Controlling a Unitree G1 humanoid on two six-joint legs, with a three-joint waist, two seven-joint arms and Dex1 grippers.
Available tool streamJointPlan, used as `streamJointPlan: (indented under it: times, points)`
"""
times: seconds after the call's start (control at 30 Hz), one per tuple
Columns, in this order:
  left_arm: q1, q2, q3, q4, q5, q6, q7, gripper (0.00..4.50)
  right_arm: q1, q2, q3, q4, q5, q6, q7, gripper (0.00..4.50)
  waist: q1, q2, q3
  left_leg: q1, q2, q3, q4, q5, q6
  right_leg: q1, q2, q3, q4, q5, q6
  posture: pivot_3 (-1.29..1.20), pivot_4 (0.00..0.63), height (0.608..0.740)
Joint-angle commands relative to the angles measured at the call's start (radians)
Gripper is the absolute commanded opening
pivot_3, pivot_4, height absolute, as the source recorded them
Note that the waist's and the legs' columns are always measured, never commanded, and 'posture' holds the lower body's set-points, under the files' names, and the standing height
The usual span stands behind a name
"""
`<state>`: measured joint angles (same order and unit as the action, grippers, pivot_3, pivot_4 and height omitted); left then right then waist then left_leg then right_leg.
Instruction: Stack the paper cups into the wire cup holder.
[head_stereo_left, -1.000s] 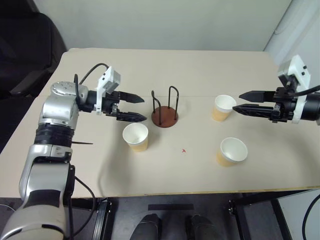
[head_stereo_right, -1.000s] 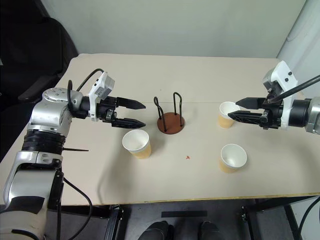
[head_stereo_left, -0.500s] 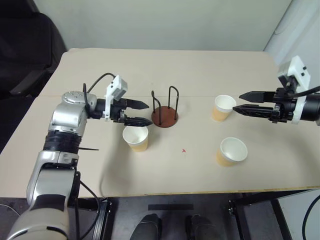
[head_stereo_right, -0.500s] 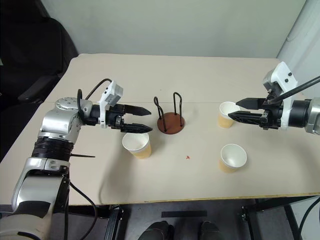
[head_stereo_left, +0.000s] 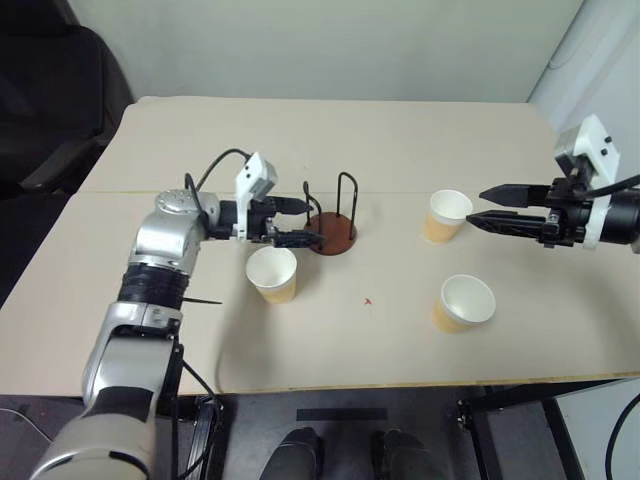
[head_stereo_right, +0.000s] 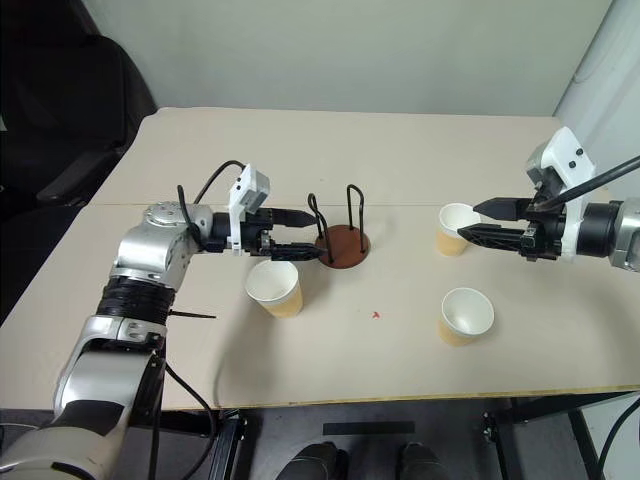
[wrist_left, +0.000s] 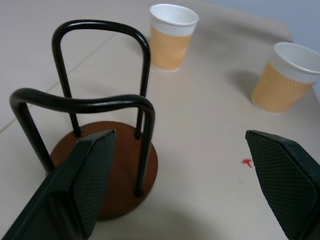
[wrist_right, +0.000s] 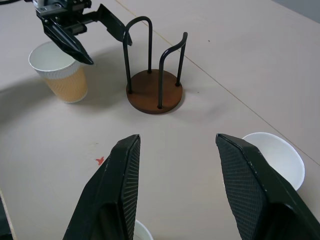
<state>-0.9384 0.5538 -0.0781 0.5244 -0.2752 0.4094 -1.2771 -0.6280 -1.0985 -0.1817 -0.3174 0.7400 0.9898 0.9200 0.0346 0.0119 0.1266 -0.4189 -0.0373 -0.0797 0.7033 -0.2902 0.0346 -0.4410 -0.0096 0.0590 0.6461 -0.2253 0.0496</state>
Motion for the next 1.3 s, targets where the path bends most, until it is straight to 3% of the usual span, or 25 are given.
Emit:
streamJointPlan:
  times: [0.03,0.4,0.43,0.5,0.8,0.87,1.3]
  points:
    - [-0.022,-0.024,0.028,0.025,0.001,-0.038,0.042,4.45,-0.008,-0.01,-0.029,-0.006,-0.006,-0.019,0.001,2.38,0.0,0.0,0.0,0.0,0.0,0.0,0.0,0.0,0.0,0.0,0.0,0.0,0.0,0.0,0.0,0.0,0.15,0.74]
    - [-0.033,-0.085,0.025,0.091,0.01,-0.089,0.107,4.45,-0.014,-0.007,-0.029,-0.005,-0.013,-0.022,-0.003,2.38,0.0,0.0,0.0,0.0,0.0,0.0,0.001,0.0,0.0,0.0,0.0,0.0,0.0,0.0,0.0,0.0,0.15,0.74]
    - [-0.032,-0.087,0.025,0.091,0.011,-0.091,0.108,4.28,-0.013,-0.007,-0.03,-0.006,-0.013,-0.022,-0.002,2.38,0.0,0.0,0.0,0.0,0.0,0.001,0.001,0.0,0.0,0.0,0.0,0.0,0.0,0.0,0.0,0.0,0.15,0.74]
    - [-0.032,-0.09,0.025,0.094,0.013,-0.096,0.109,3.83,-0.011,-0.008,-0.033,-0.007,-0.014,-0.022,-0.002,2.38,0.0,0.0,0.0,0.0,0.0,0.001,0.001,0.0,0.0,0.0,0.0,0.0,0.0,0.0,0.0,0.0,0.15,0.74]
    - [-0.034,-0.112,0.032,0.129,0.018,-0.132,0.133,0.54,-0.009,-0.005,-0.04,-0.014,-0.009,-0.014,-0.01,2.38,0.001,0.0,0.0,0.0,0.0,0.001,0.002,0.0,0.0,0.0,0.0,0.0,0.001,0.0,0.001,0.0,0.15,0.74]
    - [-0.034,-0.113,0.032,0.131,0.019,-0.136,0.131,0.02,-0.008,-0.006,-0.041,-0.015,-0.008,-0.013,-0.011,2.38,0.002,0.0,0.0,0.0,0.0,0.001,0.002,0.0,0.0,0.001,0.0,0.0,0.001,0.0,0.001,0.0,0.15,0.74]
    - [-0.06,-0.092,0.038,0.135,0.019,-0.148,0.084,0.02,-0.007,-0.005,-0.048,-0.022,-0.004,-0.008,-0.018,2.38,0.003,0.001,-0.001,0.0,0.0,0.001,0.002,0.0,0.0,0.001,0.0,0.0,0.0,0.001,0.001,0.0,0.15,0.74]
